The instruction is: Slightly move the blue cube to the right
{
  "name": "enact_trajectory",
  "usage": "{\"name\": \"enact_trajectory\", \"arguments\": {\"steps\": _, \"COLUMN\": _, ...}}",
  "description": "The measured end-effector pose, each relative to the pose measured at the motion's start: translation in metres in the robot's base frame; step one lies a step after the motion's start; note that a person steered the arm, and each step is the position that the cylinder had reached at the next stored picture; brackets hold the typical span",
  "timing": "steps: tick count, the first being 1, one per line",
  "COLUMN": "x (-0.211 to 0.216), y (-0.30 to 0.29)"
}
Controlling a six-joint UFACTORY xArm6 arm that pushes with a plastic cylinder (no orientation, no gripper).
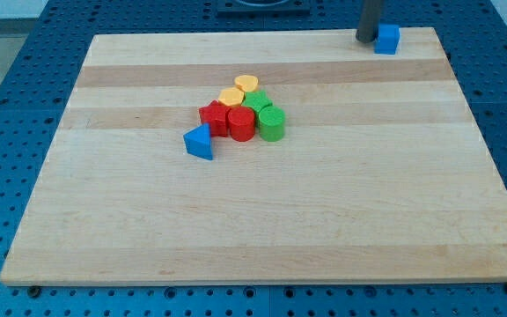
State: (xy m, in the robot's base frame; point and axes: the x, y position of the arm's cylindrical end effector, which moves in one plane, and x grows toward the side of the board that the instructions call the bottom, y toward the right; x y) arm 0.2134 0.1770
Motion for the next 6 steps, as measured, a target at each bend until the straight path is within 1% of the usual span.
{"name": "enact_trajectory", "arguments": {"steps": 1, "x": 0.0, "y": 0.001}}
{"name": "enact_trajectory", "arguments": {"steps": 2, "x": 0.0, "y": -0.013}}
{"name": "enact_trajectory", "arguments": {"steps": 4, "x": 0.009, "y": -0.142}}
{"name": "enact_trajectory", "arguments": {"steps": 5, "x": 0.046, "y": -0.189}}
{"name": "enact_trajectory", "arguments": {"steps": 6, "x": 0.079, "y": -0.224}}
